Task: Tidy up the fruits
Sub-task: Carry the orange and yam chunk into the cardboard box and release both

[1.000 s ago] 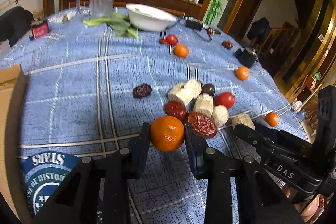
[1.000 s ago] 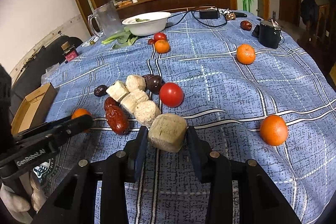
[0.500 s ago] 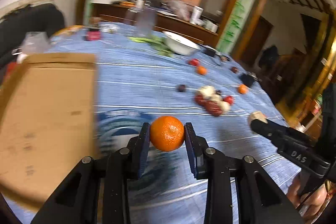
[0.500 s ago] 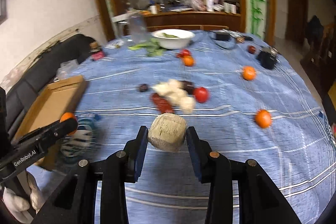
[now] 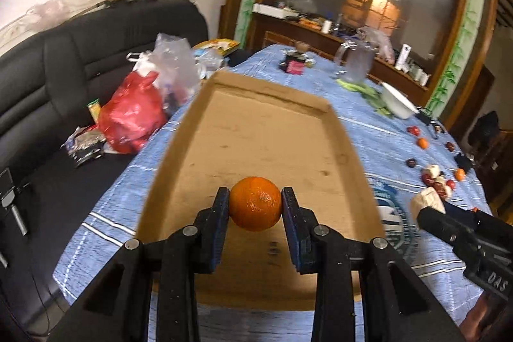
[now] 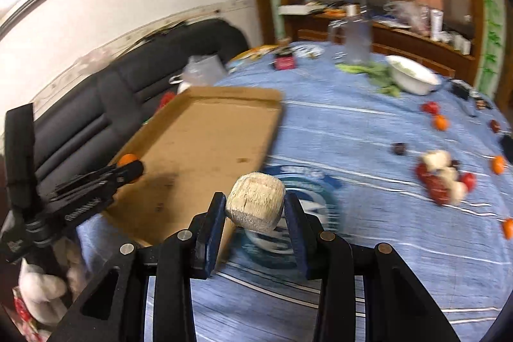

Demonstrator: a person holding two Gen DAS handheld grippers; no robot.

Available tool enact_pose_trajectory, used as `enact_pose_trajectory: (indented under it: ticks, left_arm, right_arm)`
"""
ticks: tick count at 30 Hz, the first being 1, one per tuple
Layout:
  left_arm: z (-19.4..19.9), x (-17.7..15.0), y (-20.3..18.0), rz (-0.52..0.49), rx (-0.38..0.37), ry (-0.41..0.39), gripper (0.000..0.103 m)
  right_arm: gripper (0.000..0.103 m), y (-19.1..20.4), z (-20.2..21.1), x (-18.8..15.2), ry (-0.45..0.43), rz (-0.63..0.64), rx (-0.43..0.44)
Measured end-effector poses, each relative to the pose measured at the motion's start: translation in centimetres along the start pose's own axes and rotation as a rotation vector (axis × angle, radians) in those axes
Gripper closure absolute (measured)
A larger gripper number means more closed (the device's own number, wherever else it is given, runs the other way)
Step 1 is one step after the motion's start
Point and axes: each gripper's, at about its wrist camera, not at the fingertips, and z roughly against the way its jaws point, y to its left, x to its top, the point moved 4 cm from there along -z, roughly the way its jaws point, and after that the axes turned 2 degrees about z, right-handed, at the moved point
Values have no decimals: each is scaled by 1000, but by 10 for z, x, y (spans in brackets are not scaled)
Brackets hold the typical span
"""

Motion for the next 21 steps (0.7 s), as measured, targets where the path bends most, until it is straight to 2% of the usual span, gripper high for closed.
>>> enact_pose_trajectory:
  ticks: [6, 10, 21]
  left_arm:
    - [-12, -5, 19, -7, 73, 51, 71]
    - [-14, -6, 20, -22, 100, 45, 71]
    - [-18, -8, 19, -24, 126, 60, 71]
  right_arm:
    - [62, 31, -37, -3, 50, 42, 52]
    - [62, 42, -54, -10, 90, 61, 68]
    - [62, 49, -64, -24, 160, 83, 29]
